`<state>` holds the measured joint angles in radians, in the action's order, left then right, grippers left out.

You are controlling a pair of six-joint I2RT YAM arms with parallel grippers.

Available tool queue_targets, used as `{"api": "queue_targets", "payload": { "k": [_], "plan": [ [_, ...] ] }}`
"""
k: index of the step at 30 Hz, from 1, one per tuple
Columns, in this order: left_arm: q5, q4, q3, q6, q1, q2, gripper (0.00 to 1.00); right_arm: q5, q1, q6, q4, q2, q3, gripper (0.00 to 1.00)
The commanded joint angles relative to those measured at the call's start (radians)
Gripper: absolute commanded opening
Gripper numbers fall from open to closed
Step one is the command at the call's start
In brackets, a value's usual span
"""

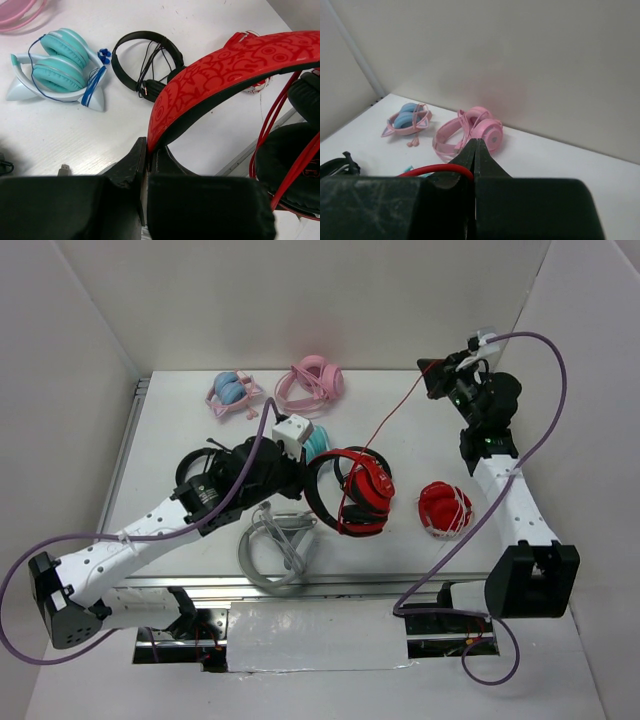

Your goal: Wrap the headphones

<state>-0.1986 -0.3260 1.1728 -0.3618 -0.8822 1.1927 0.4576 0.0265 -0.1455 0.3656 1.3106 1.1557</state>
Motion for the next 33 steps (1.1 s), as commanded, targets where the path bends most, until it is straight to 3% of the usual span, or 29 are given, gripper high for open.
{"api": "queue_targets", "payload": {
  "k": [1,7,15,21,33],
  "plan": [
    [0.010,0.051,0.106,0.006,0.011,0.007,0.00,0.041,0.007,-0.083,0.154,0.042,-0.066,0.00],
    [-0.047,0.007,0.269,-0.026,0.077,0.044,0.00,0.046,-0.022,-0.160,0.286,0.068,-0.217,0.00],
    [-0.101,0.015,0.367,-0.091,0.152,0.027,0.00,0.042,-0.187,-0.227,0.444,0.117,-0.404,0.00],
    [-0.094,-0.001,0.403,-0.138,0.186,0.057,0.00,0.047,-0.338,-0.253,0.490,0.168,-0.407,0.00],
    [-0.423,-0.067,0.369,-0.411,0.264,0.090,0.00,-0.014,-0.551,-0.325,0.593,0.145,-0.539,0.00]
  ]
}}
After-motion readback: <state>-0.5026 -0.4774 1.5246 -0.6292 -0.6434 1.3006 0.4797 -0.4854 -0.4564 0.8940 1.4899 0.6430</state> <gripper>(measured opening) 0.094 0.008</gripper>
